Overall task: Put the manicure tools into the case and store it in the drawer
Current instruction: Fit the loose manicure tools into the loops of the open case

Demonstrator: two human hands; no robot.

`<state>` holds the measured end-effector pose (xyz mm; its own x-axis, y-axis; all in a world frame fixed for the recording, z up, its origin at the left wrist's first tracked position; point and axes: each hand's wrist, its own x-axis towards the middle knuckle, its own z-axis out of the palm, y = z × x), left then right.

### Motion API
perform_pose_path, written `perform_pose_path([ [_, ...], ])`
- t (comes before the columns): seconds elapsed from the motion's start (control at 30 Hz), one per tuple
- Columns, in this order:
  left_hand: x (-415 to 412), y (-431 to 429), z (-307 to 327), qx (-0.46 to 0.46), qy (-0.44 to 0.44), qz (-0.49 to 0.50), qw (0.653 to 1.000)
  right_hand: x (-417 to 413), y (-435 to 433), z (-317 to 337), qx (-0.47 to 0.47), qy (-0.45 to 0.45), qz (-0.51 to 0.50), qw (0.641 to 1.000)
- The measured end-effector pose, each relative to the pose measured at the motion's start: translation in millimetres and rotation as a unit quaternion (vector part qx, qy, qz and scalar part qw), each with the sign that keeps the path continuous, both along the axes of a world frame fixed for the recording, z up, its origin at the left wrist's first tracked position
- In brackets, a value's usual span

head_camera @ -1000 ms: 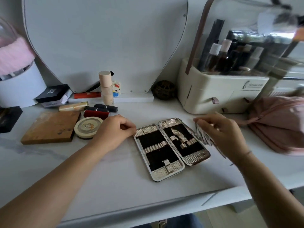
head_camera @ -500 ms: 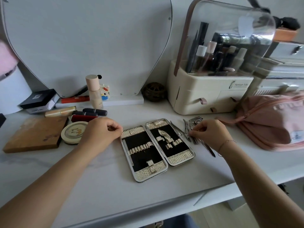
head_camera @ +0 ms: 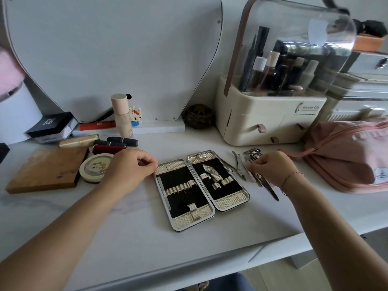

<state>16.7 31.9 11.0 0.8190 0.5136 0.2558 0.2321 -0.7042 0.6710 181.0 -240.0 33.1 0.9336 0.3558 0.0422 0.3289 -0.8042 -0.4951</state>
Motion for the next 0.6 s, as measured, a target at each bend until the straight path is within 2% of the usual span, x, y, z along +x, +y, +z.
perform_pose_path([
  [0.4,0,2,-2,0.000,0.002,-0.010,1.000,-6,15,1,-0.043,-0.049,-0.023,0.998],
  [0.6,1,4,-5,0.006,0.010,-0.042,0.999,3,20,-2,-0.021,-0.067,-0.024,0.997],
])
